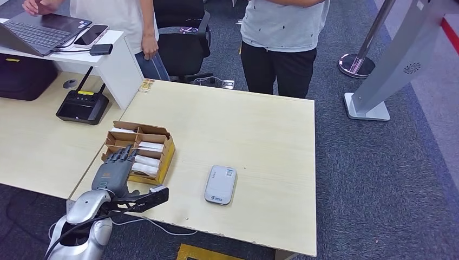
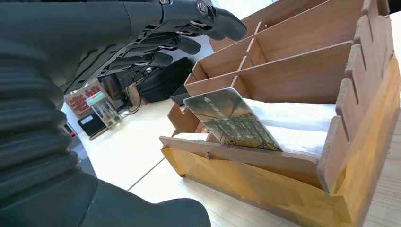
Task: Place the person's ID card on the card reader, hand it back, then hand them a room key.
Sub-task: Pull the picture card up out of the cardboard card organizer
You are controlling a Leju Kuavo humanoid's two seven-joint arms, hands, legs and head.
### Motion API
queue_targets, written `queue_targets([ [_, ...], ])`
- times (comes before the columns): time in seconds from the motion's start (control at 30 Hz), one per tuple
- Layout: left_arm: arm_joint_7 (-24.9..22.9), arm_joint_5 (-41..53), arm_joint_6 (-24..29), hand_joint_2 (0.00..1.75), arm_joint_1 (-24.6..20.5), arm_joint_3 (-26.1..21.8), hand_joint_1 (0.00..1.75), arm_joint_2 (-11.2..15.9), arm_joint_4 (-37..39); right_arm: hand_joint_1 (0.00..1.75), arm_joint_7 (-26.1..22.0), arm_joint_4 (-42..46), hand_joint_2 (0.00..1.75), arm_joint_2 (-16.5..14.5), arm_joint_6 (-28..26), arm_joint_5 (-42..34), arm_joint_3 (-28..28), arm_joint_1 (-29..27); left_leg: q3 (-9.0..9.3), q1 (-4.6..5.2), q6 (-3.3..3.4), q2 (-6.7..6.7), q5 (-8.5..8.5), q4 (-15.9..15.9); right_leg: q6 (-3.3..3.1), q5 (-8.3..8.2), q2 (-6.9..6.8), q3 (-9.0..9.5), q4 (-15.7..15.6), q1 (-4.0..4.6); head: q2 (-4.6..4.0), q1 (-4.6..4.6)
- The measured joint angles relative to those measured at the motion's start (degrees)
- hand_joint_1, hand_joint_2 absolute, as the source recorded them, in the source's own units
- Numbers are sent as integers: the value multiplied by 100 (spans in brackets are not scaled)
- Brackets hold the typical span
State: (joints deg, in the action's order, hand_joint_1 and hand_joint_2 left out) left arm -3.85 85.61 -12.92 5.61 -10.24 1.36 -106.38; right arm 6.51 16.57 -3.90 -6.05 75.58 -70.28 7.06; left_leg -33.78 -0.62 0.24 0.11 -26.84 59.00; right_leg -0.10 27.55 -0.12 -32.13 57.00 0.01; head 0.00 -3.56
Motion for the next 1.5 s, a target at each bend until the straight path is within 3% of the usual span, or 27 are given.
queue_targets([
  [0.53,-90,-172,-57,175,-30,117,0,23,24,0,91,0,0,4,13,251,102,-3,0,0,0,1,0,0,0,0,1,-2,0,0,0,0],
  [1.07,-241,-80,-95,175,-84,47,0,360,46,0,125,2,0,43,23,300,152,-5,-2,0,0,0,0,0,0,0,0,0,0,0,0,-1],
  [1.5,-149,-124,-183,175,-37,-74,0,386,45,0,121,2,0,48,25,317,152,-7,-3,0,0,-1,0,0,0,0,-2,0,0,0,0,-1],
])
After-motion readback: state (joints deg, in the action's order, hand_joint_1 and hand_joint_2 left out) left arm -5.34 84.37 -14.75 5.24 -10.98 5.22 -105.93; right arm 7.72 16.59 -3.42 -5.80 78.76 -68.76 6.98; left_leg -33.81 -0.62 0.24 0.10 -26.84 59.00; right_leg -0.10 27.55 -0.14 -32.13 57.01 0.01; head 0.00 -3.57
